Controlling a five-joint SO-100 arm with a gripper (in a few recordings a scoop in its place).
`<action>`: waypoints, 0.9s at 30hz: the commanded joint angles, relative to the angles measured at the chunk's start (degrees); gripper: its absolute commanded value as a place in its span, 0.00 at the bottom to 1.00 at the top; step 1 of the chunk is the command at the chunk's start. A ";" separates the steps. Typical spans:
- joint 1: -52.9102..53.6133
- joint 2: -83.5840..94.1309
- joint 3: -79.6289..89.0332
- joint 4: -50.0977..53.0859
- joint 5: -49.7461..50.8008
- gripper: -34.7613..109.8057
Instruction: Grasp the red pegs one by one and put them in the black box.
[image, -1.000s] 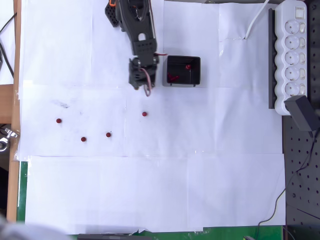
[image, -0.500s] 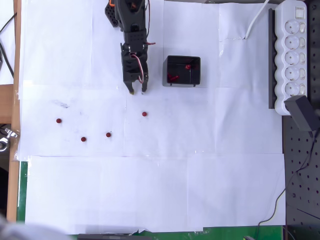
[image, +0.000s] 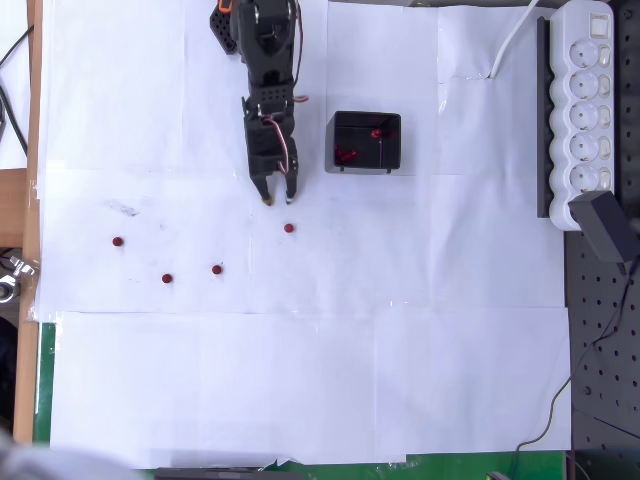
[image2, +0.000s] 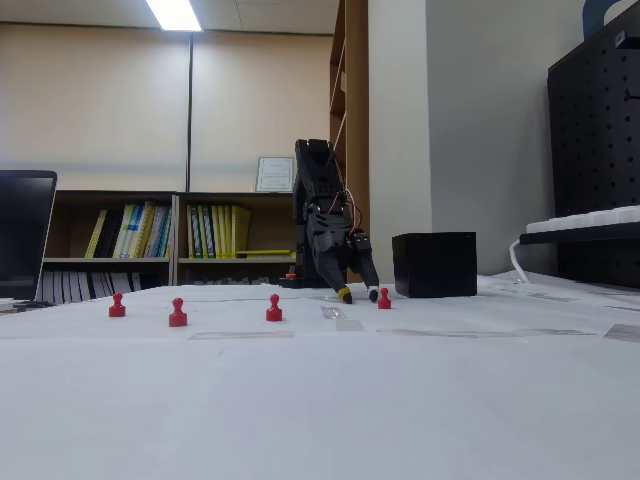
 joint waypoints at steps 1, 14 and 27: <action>-0.35 4.57 5.62 -1.67 -0.35 0.32; -2.02 11.34 10.28 -5.10 -0.26 0.32; -3.78 11.78 7.82 -13.54 1.32 0.32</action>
